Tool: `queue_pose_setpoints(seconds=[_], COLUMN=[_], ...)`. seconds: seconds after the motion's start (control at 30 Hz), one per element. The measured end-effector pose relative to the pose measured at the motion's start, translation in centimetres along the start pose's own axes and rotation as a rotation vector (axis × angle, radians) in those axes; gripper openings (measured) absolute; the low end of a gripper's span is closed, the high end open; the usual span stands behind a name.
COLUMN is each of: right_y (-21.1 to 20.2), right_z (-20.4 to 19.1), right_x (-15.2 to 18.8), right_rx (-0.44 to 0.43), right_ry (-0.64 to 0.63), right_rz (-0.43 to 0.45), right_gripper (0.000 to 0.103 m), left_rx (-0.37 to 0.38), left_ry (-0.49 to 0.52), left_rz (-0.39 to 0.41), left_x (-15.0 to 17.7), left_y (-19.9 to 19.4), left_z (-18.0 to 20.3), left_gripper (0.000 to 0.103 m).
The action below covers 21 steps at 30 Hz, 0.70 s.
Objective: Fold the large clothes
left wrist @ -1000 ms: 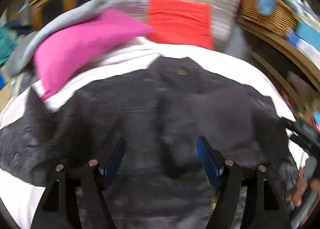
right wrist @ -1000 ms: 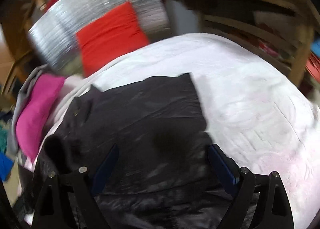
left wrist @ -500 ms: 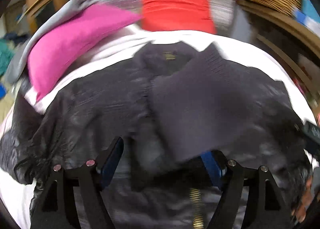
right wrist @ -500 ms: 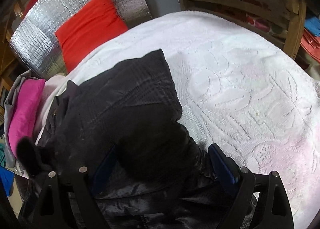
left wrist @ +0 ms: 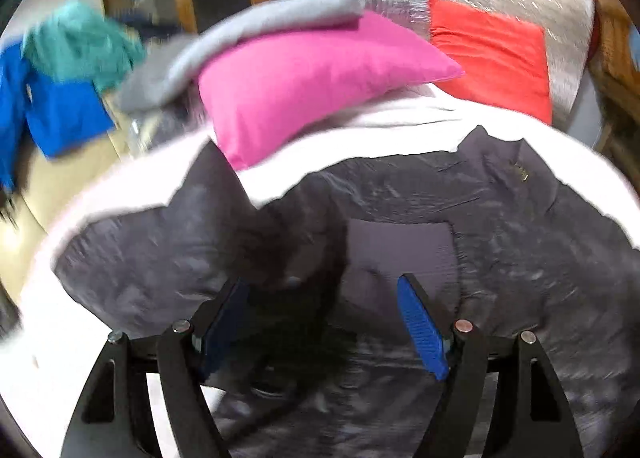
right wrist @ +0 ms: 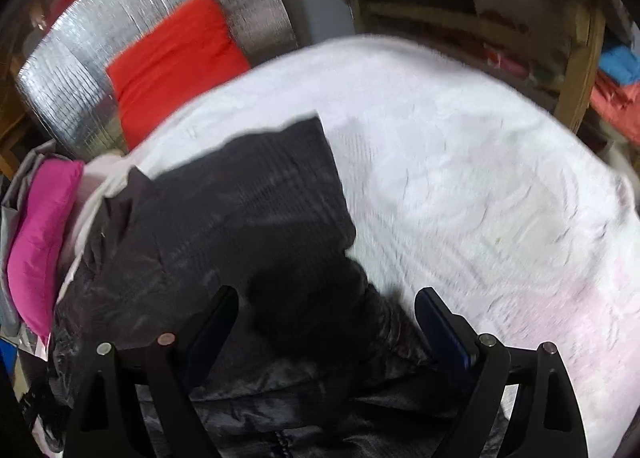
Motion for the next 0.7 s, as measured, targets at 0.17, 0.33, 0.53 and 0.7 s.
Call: queue_pose_setpoints(seconds=[0.17,0.33,0.53,0.7], right_y=[3.6,-0.5,-0.8,1.9], right_z=[0.7,-1.6,-7.1,-6.4], right_x=[1.4,-0.3,1.7,2.9], right_rx=[-0.034,-0.077,-0.027,0.181], right_ry=[0.051,0.004,-0.215,-0.308], right_rz=[-0.185,-0.059,-0.032,-0.093], right_gripper=[0.092,0.09,0.087,0.087], left_rx=[-0.086,-0.102,-0.036,0.016], left_ry=[0.15,0.163,0.127,0.099], left_rz=[-0.016,0.108,0.209,0.208], left_x=[1.0,0.1,-1.0,-1.0], left_y=[1.4,-1.7,-5.4,-6.3], left_z=[0.7,0.4,-0.1,-0.7], left_gripper=[0.078,0.078,0.078,0.078])
Point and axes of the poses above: each gripper's, at about its wrist camera, not at the fingertips, and y roughly the way its jaws point, z to its right, x to its underside, the point moved 10 cm from there along y, roughly the way its jaws point, and after that the axes turned 9 degrees about -z, right-handed, at the moved point
